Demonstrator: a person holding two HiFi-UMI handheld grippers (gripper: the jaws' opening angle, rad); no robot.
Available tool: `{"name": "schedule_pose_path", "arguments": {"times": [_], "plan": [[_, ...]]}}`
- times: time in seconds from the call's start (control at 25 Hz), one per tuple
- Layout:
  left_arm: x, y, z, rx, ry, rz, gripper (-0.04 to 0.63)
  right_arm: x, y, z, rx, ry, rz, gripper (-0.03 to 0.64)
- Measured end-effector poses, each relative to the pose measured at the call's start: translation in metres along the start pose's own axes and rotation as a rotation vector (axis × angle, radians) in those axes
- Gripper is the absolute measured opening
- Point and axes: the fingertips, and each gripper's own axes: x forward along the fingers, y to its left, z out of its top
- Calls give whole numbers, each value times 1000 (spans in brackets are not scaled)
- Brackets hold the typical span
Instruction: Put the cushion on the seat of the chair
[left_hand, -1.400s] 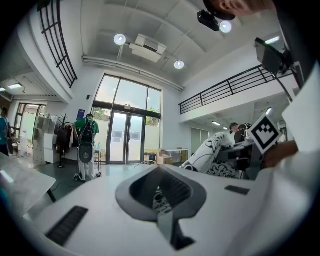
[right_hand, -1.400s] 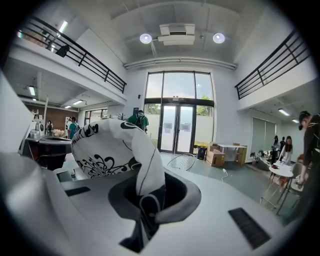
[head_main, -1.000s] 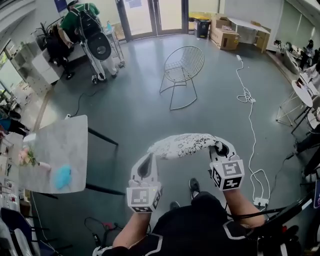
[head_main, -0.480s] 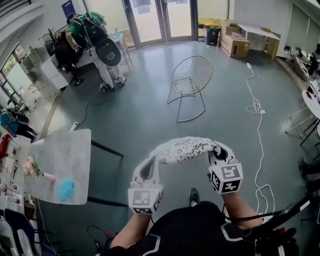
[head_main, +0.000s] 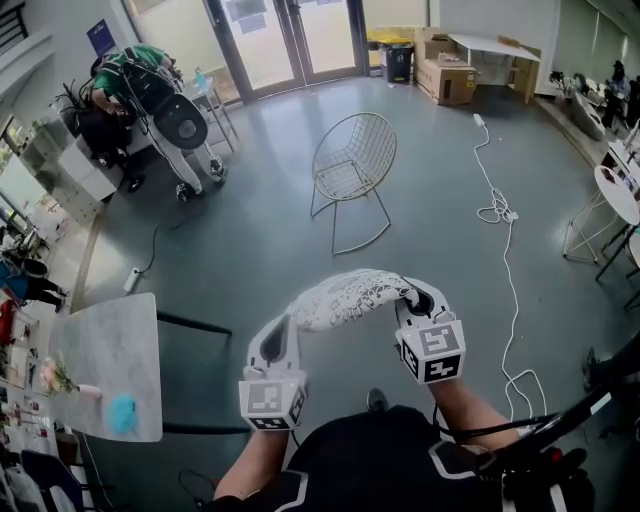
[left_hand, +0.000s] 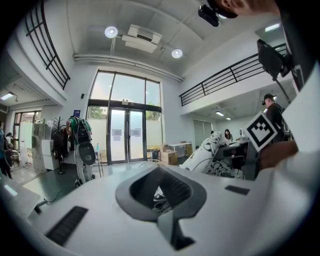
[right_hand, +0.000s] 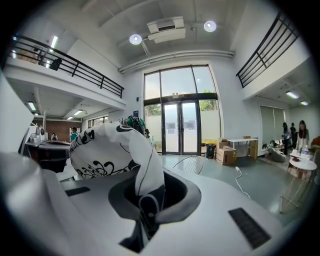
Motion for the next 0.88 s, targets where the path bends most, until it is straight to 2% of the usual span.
{"name": "schedule_pose_path", "arguments": {"times": [0.24,0.52,0.88], "plan": [[43,-13,5,27,9,13,9,30,-40,3,-13,-17,9,20],[73,-2,4,41,14,-1,9,69,-50,-1,-30,-5,21,20],[127,50,1,-11,-16,1,9,137,-43,6,-38,39,13,20]]}}
